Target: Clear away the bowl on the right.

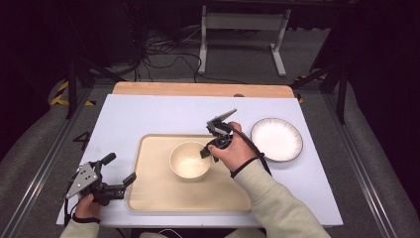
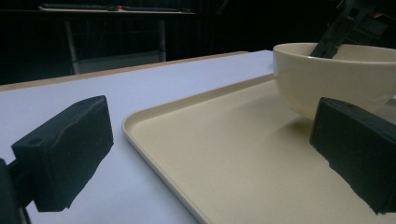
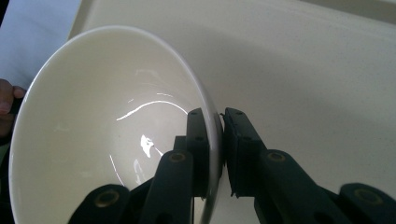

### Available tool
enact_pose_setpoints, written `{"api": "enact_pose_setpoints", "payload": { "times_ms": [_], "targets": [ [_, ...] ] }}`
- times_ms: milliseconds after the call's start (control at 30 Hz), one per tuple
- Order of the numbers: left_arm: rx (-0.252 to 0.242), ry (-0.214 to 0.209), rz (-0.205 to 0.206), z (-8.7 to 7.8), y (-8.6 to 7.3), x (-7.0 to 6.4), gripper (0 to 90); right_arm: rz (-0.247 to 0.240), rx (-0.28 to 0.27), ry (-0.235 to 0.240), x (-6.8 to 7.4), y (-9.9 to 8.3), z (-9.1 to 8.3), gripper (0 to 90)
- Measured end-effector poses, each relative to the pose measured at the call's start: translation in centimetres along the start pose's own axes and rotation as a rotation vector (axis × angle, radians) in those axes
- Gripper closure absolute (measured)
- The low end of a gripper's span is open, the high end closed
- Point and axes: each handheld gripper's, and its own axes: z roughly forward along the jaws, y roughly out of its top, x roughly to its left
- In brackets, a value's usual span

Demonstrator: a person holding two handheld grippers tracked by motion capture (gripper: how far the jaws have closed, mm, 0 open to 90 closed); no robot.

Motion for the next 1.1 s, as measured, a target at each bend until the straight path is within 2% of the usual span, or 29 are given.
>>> {"api": "enact_pose_setpoints", "payload": {
  "times_ms": [667,1100],
  "targets": [
    [0.0,0.0,0.0,0.0,0.0,0.0,0.2,0.008,0.008,-0.028,-0.6,-0.2,1.9,80.6],
    [0.0,-0.001,0.001,0.0,0.0,0.0,0.2,0.003,0.013,-0.018,-1.1,-0.3,2.4,79.4]
  ]
}}
